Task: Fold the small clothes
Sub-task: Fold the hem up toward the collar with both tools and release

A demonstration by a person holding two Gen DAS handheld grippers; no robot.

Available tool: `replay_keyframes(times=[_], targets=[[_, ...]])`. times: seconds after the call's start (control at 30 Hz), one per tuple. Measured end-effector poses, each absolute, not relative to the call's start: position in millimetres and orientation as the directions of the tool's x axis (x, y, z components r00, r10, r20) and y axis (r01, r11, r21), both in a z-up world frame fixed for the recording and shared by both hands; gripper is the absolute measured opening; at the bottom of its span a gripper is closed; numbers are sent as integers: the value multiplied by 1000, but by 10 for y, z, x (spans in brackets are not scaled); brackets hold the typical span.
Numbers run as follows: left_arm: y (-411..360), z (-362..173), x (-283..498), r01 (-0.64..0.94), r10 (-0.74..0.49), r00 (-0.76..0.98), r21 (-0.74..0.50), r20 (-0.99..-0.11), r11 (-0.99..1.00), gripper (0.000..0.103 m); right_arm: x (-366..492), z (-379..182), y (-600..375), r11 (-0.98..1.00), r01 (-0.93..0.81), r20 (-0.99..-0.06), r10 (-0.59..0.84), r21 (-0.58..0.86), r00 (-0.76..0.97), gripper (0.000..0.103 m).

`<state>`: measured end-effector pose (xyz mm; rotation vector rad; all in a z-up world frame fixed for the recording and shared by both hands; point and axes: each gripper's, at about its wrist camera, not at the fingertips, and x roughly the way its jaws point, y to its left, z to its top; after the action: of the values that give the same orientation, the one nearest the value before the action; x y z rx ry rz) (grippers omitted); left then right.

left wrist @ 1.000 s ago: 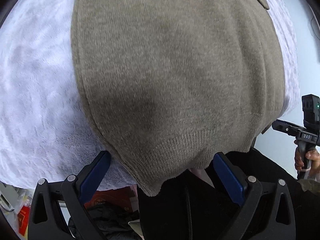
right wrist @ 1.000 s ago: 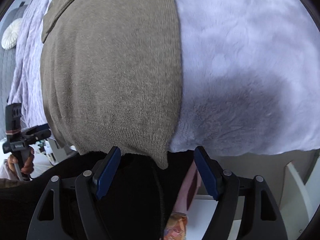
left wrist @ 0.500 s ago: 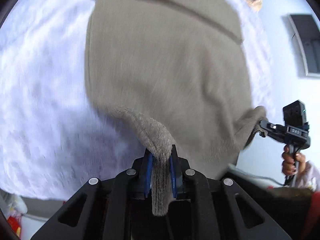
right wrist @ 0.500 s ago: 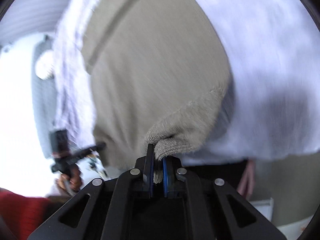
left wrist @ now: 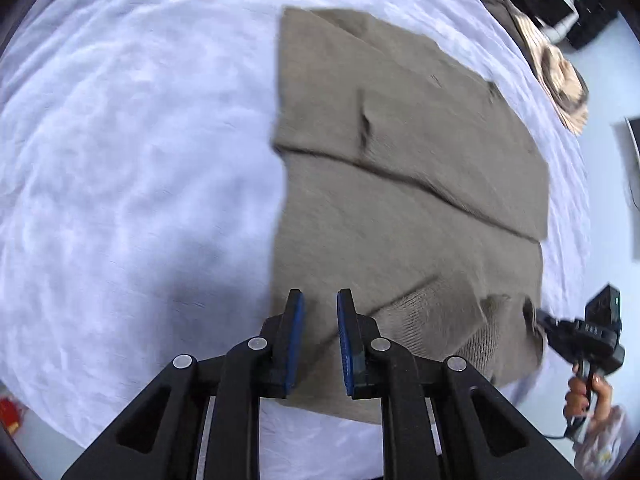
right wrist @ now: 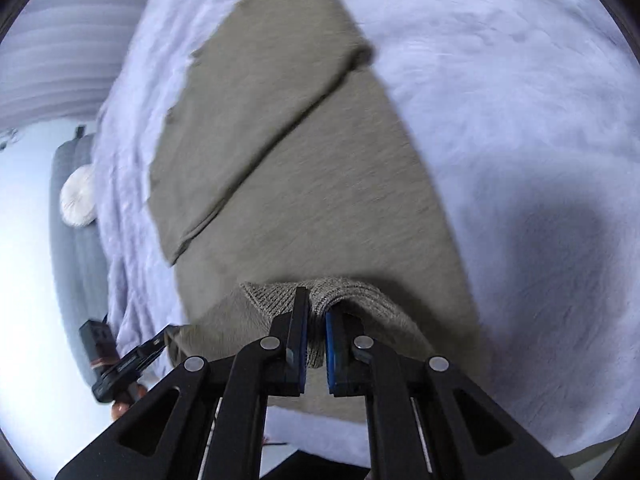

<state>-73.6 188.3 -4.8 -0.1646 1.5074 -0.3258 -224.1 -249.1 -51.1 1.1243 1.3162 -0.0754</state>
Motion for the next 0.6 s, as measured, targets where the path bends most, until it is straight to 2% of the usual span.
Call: replay_keyframes(times=[0.03,0.07,0.1,0.13,0.17,0.37,0.5,0.57,0.6], targets=[[1915,-6,-725,103,-300,54,-294,-952,950,41,-2258,-485,-2517,518,614,-788,526,595,320,11],[1942,58,-712,105,-287,86,-278,-954,955,62,-2249,-437,-2501,550,597,-801,514,583,308,16],[1983,121,-725,117,-273,128,-259,-954,959,96,-2221,-409,-2488,585,579,-816,495,567,299,24],[1995,206,-750,140,-263,182,-240,-948,961,100,-2201,-342,-2472,633,555,-839,460,540,291,49],[1937,283,-779,192,-273,208,-235,-939,953,100,-2206,-255,-2446,671,526,-852,433,523,295,65],[1335,176,-844,516,-295,47,-230,-954,825,100,-2096,-20,-2247,861,374,-933,267,344,243,66],[882,-126,-860,626,-252,-38,-219,-967,748,100,-1940,-138,-2223,914,296,-954,228,278,193,66],[734,-280,-822,627,-237,-75,-231,-969,744,94,-1865,-274,-2190,924,285,-963,216,256,162,66],[684,-337,-810,630,-224,-84,-226,-971,743,70,-1817,-357,-2139,925,292,-967,213,245,137,66]])
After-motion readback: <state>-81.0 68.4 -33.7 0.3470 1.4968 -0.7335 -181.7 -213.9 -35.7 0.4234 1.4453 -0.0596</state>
